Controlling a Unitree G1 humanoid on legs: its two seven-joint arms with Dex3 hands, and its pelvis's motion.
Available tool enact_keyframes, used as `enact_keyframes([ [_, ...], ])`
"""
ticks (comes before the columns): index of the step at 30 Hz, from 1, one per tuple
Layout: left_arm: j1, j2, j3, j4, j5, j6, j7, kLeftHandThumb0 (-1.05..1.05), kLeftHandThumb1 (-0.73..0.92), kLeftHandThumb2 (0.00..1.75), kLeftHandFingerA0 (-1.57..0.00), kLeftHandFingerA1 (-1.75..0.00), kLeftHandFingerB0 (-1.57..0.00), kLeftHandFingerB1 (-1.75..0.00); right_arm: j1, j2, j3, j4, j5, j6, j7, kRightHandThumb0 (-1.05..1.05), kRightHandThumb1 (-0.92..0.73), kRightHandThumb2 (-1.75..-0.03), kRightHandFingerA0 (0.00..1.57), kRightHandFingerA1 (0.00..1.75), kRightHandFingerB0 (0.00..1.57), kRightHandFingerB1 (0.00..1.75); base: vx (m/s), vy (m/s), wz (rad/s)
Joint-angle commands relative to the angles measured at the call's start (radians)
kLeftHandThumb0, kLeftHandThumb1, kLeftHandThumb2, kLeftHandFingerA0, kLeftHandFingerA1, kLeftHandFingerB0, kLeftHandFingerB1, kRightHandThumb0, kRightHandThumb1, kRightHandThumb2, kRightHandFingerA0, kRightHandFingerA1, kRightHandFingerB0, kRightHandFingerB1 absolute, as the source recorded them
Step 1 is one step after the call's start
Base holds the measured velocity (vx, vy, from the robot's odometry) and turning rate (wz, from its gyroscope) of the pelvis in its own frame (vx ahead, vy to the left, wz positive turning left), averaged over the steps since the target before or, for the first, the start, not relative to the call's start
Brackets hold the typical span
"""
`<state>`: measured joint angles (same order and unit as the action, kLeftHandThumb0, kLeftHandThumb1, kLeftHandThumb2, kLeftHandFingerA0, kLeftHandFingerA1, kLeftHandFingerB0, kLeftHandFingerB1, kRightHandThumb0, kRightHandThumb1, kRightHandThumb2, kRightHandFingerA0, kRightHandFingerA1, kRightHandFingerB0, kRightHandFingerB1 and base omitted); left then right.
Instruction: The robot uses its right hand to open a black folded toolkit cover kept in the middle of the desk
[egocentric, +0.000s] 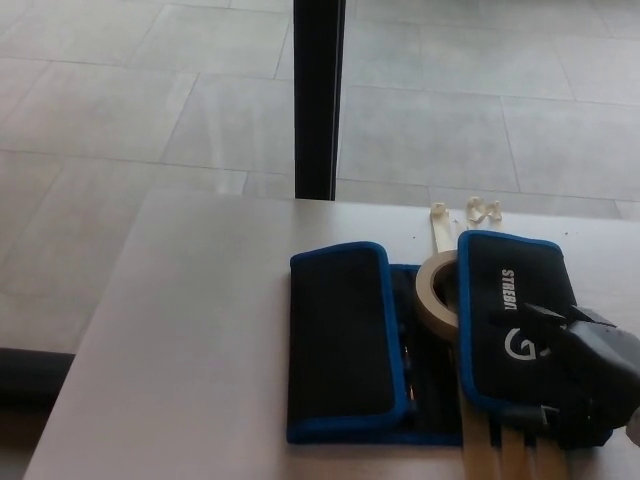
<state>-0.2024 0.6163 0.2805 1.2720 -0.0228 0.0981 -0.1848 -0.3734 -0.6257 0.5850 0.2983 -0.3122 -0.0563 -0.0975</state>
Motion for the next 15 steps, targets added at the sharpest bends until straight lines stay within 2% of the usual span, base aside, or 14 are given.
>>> enact_keyframes([
  [1, -0.018, 0.032, -0.004, 0.008, -0.002, 0.026, -0.01, -1.03, 0.23, 1.4, -0.46, -1.1, -0.23, -1.0, -0.047, -0.148, 0.241, 0.095, -0.58, -0.049, -0.099, -0.68, -0.56, -0.58, 0.12, 0.51, 0.17, 0.32, 0.0, 0.0, 0.0],
  [2, -0.016, 0.034, -0.012, 0.006, 0.005, 0.022, -0.013, -1.03, 0.23, 1.39, -0.45, -1.08, -0.27, -1.0, -0.047, -0.146, 0.254, 0.096, -0.597, -0.036, -0.102, -0.38, -0.29, -0.91, 0.04, 0.55, 0.0, 0.5, 0.0, 0.0, 0.0],
  [3, -0.015, 0.035, -0.016, 0.004, 0.01, 0.019, -0.017, -1.05, 0.2, 1.38, -0.35, -1.03, -0.17, -0.95, -0.048, -0.144, 0.268, 0.097, -0.613, -0.024, -0.102, -0.73, -0.43, -0.83, 0.03, 0.46, 0.07, 0.36, 0.0, 0.0, 0.0],
  [4, -0.021, 0.035, -0.005, 0.008, -0.001, 0.033, -0.012, -1.05, 0.17, 1.36, -0.3, -1.0, -0.08, -0.91, -0.054, -0.136, 0.284, 0.101, -0.634, -0.001, -0.102, -0.71, -0.54, -0.58, 0.03, 0.41, 0.11, 0.29, 0.0, 0.0, 0.0],
  [5, -0.021, 0.036, -0.004, 0.01, -0.002, 0.03, -0.015, -1.02, 0.21, 1.39, -0.48, -1.1, -0.22, -0.99, -0.055, -0.132, 0.292, 0.098, -0.645, 0.015, -0.102, -0.7, -0.41, -0.83, 0.01, 0.33, 0.09, 0.35, 0.0, 0.0, 0.0],
  [6, -0.021, 0.038, 0.0, 0.008, -0.008, 0.022, -0.029, -1.05, 0.18, 1.39, -0.34, -1.06, -0.14, -0.97, -0.059, -0.125, 0.299, 0.099, -0.656, 0.039, -0.102, -0.66, -0.49, -0.55, 0.0, 0.36, 0.12, 0.27, 0.0, 0.0, 0.0],
  [7, -0.021, 0.038, 0.001, 0.007, -0.008, 0.021, -0.031, -1.05, 0.18, 1.39, -0.34, -1.06, -0.14, -0.97, -0.06, -0.124, 0.302, 0.1, -0.657, 0.043, -0.103, -0.66, -0.49, -0.55, 0.0, 0.36, 0.12, 0.27, 0.0, 0.0, 0.0],
  [8, -0.022, 0.038, 0.002, 0.002, -0.01, 0.029, -0.026, -1.05, 0.19, 1.39, -0.45, -1.12, -0.19, -1.0, -0.064, -0.119, 0.312, 0.099, -0.684, 0.074, -0.111, -0.68, -0.4, -0.79, 0.01, 0.13, 0.05, 0.28, 0.0, 0.0, 0.0],
  [9, -0.025, 0.036, 0.004, 0.003, -0.011, 0.034, -0.016, -1.05, 0.16, 1.39, -0.46, -1.13, -0.17, -1.0, -0.066, -0.117, 0.318, 0.102, -0.695, 0.085, -0.125, -0.62, -0.35, -0.79, 0.0, 0.23, 0.0, 0.29, 0.0, 0.0, 0.0],
  [10, -0.024, 0.036, -0.001, 0.0, -0.006, 0.033, -0.016, -1.05, 0.18, 1.39, -0.45, -1.12, -0.13, -0.97, -0.064, -0.115, 0.322, 0.104, -0.698, 0.098, -0.131, -0.66, -0.39, -0.76, 0.0, 0.12, 0.11, 0.23, 0.0, 0.0, 0.0],
  [11, -0.023, 0.038, -0.007, -0.004, -0.001, 0.03, -0.02, -1.05, 0.19, 1.38, -0.44, -1.11, -0.13, -0.97, -0.059, -0.103, 0.324, 0.108, -0.71, 0.134, -0.149, -0.65, -0.38, -0.75, 0.0, 0.11, 0.04, 0.28, 0.0, 0.0, 0.0],
  [12, -0.02, 0.038, -0.012, -0.002, 0.004, 0.017, -0.024, -1.05, 0.22, 1.39, -0.49, -1.13, -0.19, -1.0, -0.056, -0.093, 0.327, 0.112, -0.722, 0.163, -0.167, -0.33, -0.45, -0.55, 0.0, 0.26, 0.08, 0.31, 0.0, 0.0, 0.0],
  [13, -0.022, 0.037, -0.007, 0.002, 0.0, 0.021, -0.022, -1.05, 0.16, 1.37, -0.41, -1.09, -0.11, -0.95, -0.055, -0.085, 0.332, 0.124, -0.736, 0.184, -0.208, -0.24, -0.44, -0.62, 0.04, 0.28, 0.12, 0.35, 0.0, 0.0, 0.0],
  [15, -0.025, 0.037, -0.002, -0.001, -0.006, 0.031, -0.024, -1.05, 0.13, 1.37, -0.39, -1.1, -0.08, -0.95, -0.049, -0.067, 0.333, 0.147, -0.749, 0.222, -0.285, -0.19, -0.48, -0.55, 0.08, 0.44, 0.19, 0.3, 0.0, 0.0, 0.0],
])
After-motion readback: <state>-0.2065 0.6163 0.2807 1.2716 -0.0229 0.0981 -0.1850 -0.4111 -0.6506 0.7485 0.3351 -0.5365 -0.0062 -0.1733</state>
